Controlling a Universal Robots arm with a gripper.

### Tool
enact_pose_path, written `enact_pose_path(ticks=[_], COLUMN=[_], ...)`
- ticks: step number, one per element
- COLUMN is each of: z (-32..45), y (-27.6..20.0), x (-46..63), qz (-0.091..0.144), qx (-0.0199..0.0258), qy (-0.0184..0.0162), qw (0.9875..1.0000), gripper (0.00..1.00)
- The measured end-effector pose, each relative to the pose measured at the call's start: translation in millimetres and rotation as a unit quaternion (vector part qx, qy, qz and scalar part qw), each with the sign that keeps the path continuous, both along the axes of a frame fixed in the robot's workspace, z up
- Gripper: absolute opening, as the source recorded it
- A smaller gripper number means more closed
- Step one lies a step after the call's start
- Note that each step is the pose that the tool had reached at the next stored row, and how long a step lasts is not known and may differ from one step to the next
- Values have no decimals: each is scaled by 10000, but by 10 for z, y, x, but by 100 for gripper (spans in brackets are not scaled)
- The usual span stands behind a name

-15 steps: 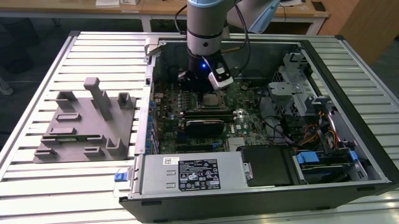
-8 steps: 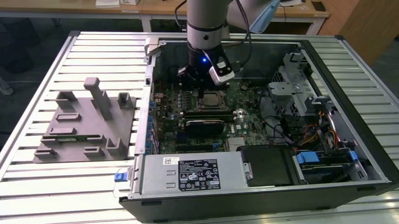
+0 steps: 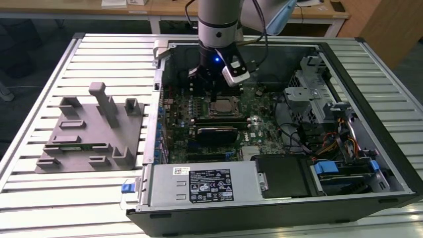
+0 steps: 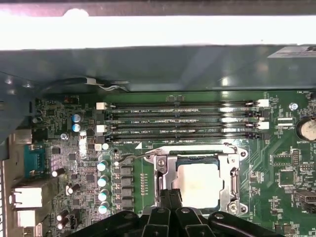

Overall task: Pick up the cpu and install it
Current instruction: 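Close the cpu cover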

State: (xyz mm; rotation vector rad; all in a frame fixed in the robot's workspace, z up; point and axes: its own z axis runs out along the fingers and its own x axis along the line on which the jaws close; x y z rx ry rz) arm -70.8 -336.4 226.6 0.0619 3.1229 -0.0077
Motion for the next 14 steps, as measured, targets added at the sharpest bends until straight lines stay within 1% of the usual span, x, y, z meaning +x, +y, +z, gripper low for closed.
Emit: enact_pose_path(ticks=[1, 3, 9, 14], z=[1, 1, 0, -1], y=[0, -1, -1, -1], x=[0, 20, 145, 254], qz=[0, 1, 1, 1], qx=[-26, -50, -83, -97], qy=[-3, -4, -4, -4], qw=[10000, 10000, 10000, 10000], gripper=[11, 11, 11, 11])
